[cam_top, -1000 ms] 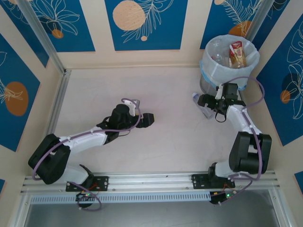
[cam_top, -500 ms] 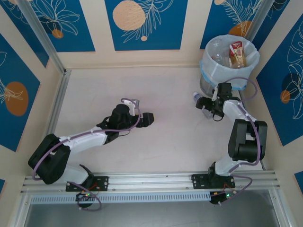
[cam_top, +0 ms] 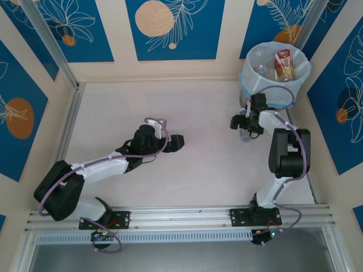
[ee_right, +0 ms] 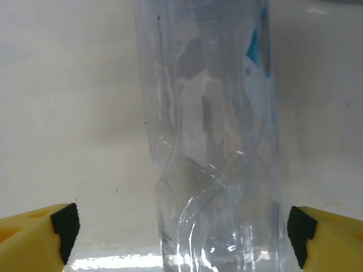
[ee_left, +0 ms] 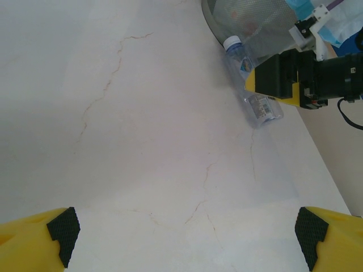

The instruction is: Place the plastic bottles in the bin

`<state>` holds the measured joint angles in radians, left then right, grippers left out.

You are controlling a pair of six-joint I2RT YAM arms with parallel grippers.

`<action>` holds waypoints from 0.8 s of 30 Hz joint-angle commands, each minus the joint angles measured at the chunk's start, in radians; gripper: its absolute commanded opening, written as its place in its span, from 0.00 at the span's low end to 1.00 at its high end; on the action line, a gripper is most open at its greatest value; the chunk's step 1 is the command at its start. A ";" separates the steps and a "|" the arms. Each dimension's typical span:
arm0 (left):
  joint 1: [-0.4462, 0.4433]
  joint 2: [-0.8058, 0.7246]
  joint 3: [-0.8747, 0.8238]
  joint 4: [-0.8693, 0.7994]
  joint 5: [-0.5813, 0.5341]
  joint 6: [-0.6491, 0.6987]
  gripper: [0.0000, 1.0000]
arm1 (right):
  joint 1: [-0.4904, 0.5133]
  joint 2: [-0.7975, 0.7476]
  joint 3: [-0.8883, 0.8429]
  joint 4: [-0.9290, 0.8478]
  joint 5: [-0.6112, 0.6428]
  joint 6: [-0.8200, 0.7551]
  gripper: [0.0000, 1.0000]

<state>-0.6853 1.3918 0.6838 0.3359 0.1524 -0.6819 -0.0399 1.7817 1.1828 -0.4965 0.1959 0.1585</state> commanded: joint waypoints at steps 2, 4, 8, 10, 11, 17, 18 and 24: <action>-0.005 0.003 0.016 0.008 -0.015 -0.010 0.99 | 0.024 0.041 0.048 -0.055 0.081 0.011 0.78; -0.004 0.002 0.016 0.008 -0.015 -0.010 0.99 | 0.031 0.053 0.061 -0.063 0.090 0.020 0.77; -0.005 0.002 0.014 0.007 -0.016 -0.012 0.99 | 0.040 0.092 0.093 -0.095 0.095 0.041 0.76; -0.004 0.004 0.013 0.008 -0.014 -0.013 0.99 | 0.044 0.108 0.108 -0.112 0.087 0.057 0.76; -0.004 0.003 0.013 0.007 -0.014 -0.013 0.99 | 0.047 0.115 0.115 -0.115 0.077 0.068 0.77; -0.004 0.000 0.011 0.003 -0.019 -0.012 0.99 | 0.072 0.138 0.131 -0.117 0.109 0.091 0.77; -0.004 -0.001 0.011 0.002 -0.019 -0.012 0.99 | 0.074 0.140 0.130 -0.117 0.111 0.091 0.77; -0.005 -0.004 0.010 0.000 -0.021 -0.011 0.99 | 0.077 0.131 0.112 -0.102 0.105 0.097 0.74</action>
<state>-0.6853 1.3918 0.6838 0.3328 0.1478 -0.6823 0.0364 1.9144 1.2835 -0.5896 0.2909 0.2321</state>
